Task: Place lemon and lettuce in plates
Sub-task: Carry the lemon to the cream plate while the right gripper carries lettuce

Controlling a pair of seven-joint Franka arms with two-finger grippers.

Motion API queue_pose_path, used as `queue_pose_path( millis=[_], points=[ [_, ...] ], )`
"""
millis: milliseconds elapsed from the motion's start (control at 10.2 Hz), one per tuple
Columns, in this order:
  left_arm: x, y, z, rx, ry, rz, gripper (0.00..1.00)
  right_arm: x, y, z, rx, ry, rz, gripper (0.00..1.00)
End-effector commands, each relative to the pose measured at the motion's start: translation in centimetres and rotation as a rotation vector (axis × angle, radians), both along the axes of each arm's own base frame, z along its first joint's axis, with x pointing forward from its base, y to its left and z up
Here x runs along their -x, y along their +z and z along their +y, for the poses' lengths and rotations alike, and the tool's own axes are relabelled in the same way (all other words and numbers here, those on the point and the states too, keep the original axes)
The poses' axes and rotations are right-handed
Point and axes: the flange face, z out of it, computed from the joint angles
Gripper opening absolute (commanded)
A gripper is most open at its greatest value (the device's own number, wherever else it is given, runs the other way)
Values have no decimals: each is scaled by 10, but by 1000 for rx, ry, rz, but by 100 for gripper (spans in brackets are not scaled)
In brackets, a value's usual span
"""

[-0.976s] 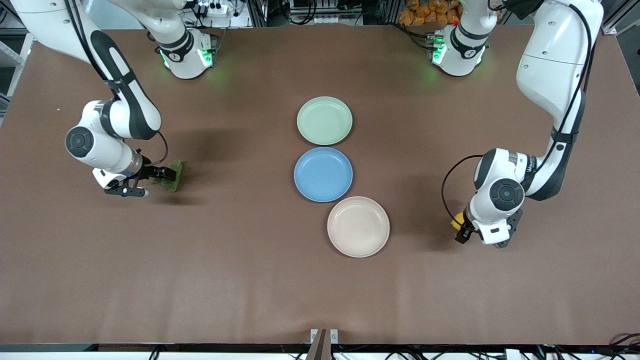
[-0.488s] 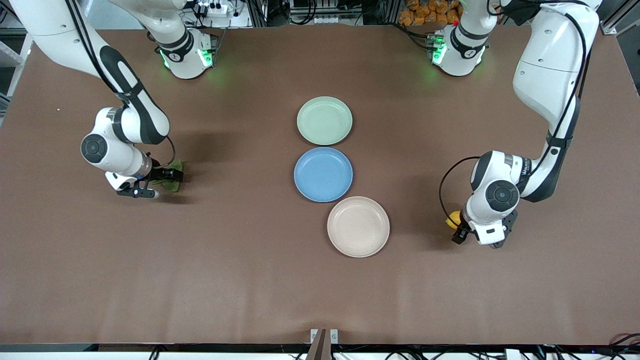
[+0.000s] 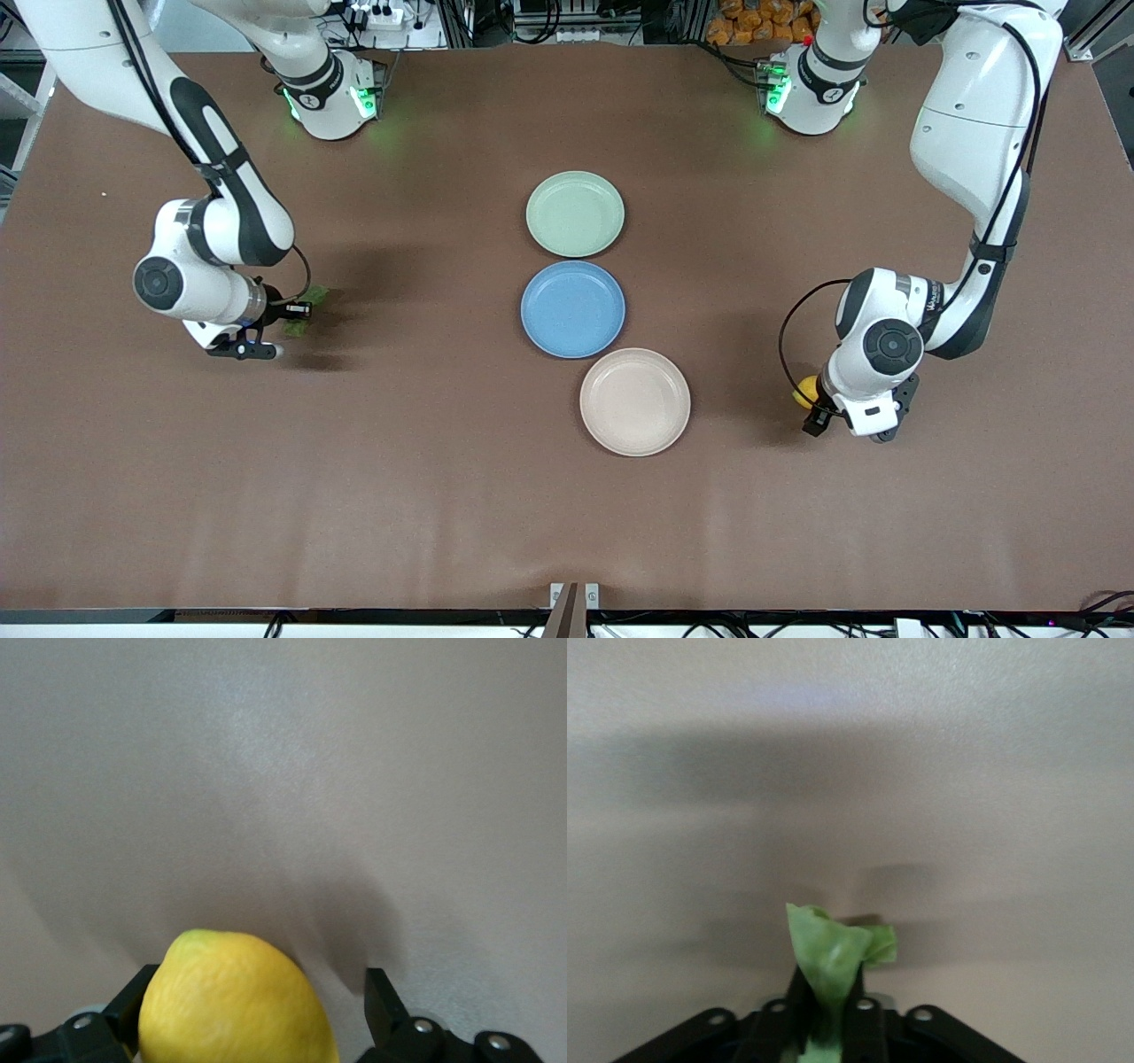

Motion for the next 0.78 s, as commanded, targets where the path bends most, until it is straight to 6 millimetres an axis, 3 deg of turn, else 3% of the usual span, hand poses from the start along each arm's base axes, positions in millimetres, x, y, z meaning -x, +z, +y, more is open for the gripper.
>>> queue_pose_path(
  millis=[0,98,195,293,488,683],
  points=[
    [-3,6,0,-13,15,-28,100,-17,11,2,-10,0,21,2],
    [-4,9,-5,-4,26,-42,72,-17,13,3,-11,4,22,2],
    [-5,10,-5,10,137,-69,14,-20,23,11,-9,7,30,2],
    [-7,10,-6,24,219,-102,0,-28,40,27,-13,30,70,2],
    [-6,11,-17,15,176,-118,0,-43,73,45,-6,33,118,2],
    [-3,19,-44,-8,36,-131,0,-45,92,87,27,24,142,2]
  ],
)
